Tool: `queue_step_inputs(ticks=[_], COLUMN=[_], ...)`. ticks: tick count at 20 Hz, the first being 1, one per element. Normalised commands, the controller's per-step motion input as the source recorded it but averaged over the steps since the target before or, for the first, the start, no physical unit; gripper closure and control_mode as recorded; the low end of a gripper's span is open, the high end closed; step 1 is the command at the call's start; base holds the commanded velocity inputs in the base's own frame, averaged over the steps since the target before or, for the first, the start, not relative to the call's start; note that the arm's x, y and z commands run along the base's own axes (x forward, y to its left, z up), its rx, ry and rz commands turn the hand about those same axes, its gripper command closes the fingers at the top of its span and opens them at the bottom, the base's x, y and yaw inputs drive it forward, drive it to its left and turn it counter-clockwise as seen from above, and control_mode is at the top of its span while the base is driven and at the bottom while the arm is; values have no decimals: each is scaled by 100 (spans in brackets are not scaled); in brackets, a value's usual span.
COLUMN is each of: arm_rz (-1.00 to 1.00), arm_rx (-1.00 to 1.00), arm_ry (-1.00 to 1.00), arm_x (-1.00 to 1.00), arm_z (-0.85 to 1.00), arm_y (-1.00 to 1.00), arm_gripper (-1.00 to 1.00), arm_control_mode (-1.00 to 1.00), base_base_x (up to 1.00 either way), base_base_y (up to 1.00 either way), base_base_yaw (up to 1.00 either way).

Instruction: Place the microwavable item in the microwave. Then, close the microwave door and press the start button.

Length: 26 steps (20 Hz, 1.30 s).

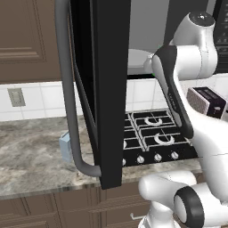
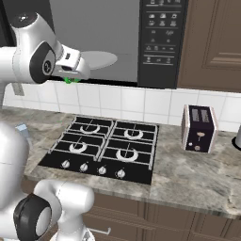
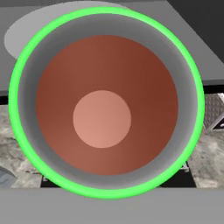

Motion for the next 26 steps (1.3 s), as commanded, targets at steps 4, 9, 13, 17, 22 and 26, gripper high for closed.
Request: queue_step_inputs(ticks=[4, 9, 13, 17, 22, 26], arm_rz=[0, 1, 4, 6, 5, 3], arm_rx=[0, 0, 0, 0, 0, 0], arm_ry=[1, 0, 0, 1, 5, 7], arm_x=[59, 66, 69, 62, 65, 61], arm_z=[2, 0, 1, 0, -1, -6], arm_y=[0, 0, 9, 22, 27, 20], arm_gripper=[100, 100, 100, 100, 100, 100], arm_control_mode=[-100, -100, -100, -100, -100, -100], base_base_x=[0, 0, 0, 0, 0, 0], base_base_y=[0, 0, 0, 0, 0, 0], base_base_yaw=[0, 0, 0, 0, 0, 0])
